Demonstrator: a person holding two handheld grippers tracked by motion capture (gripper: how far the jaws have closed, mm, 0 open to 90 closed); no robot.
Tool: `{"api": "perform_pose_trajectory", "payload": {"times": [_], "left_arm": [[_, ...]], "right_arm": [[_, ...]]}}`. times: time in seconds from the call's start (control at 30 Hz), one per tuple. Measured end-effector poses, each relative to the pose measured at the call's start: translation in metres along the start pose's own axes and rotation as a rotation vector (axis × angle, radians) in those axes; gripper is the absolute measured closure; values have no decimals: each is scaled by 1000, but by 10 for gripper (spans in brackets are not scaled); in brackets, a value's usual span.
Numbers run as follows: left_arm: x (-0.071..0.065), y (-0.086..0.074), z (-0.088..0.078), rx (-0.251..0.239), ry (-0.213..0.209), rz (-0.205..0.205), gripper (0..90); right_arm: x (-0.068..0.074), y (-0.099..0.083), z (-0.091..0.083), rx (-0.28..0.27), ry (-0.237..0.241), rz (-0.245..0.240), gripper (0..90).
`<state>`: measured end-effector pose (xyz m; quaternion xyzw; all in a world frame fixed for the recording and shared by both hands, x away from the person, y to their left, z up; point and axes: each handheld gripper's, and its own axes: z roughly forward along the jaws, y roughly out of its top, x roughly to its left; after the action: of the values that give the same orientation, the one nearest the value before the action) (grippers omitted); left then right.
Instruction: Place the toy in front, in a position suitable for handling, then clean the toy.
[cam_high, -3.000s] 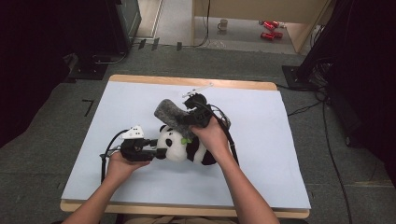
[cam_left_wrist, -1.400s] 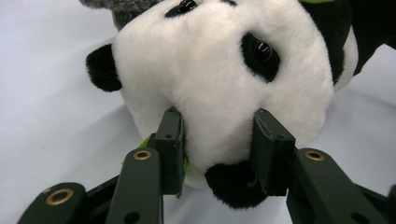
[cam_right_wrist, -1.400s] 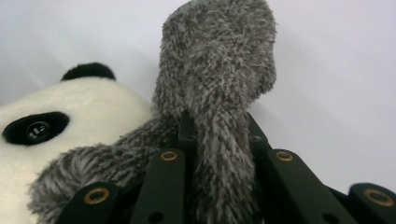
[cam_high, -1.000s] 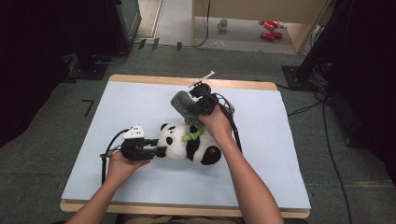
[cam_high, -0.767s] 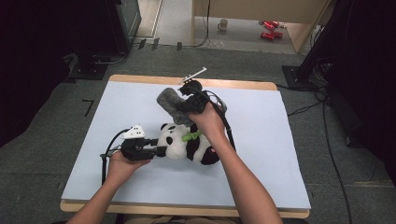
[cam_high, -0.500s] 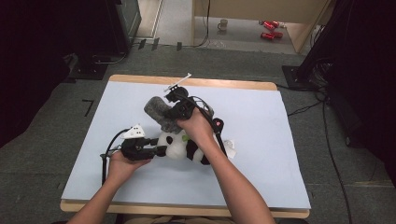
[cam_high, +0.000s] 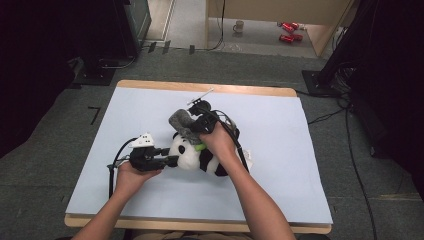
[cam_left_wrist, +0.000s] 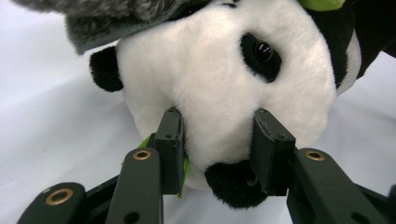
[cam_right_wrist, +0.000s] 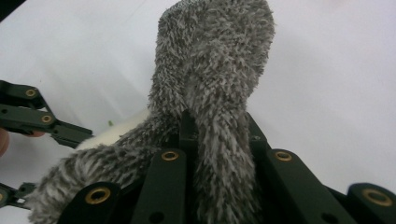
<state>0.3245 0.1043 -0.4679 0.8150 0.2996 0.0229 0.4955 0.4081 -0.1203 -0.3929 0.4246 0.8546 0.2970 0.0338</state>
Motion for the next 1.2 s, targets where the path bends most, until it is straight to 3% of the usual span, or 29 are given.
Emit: {"api": "perform_pose_trajectory", "payload": {"times": [0.1,0.23,0.27,0.3,0.43,0.5,0.6,0.77,0.97,1.1,1.2], "left_arm": [[0,0,0,1,-3,5,599],[0,0,0,0,-3,-4,599],[0,0,0,0,-3,-4,599],[-1,0,0,-4,-5,5,599],[-1,0,0,-9,-4,7,600],[-1,0,0,-10,-5,-1,600],[1,-1,0,-4,-7,-2,600],[1,-1,0,-2,-8,3,600],[1,-1,0,-1,-4,-2,601],[1,-1,0,-1,-3,0,600],[1,-1,-1,-5,-5,-11,606]], "right_arm": [[-7,-3,-2,-5,11,27,774],[-24,-13,-10,22,-61,36,775],[-24,-13,-10,22,-61,36,775],[-35,-19,-14,13,-21,84,774],[-42,-23,-20,1,-26,93,773],[-42,-22,-27,-15,-105,46,773],[-44,-20,-36,-32,-151,50,775],[-46,-20,-41,-35,-141,52,775],[-34,-14,-49,-62,-91,37,775],[-18,-6,-56,-100,-15,40,775],[0,2,-59,-129,38,8,775]]}}
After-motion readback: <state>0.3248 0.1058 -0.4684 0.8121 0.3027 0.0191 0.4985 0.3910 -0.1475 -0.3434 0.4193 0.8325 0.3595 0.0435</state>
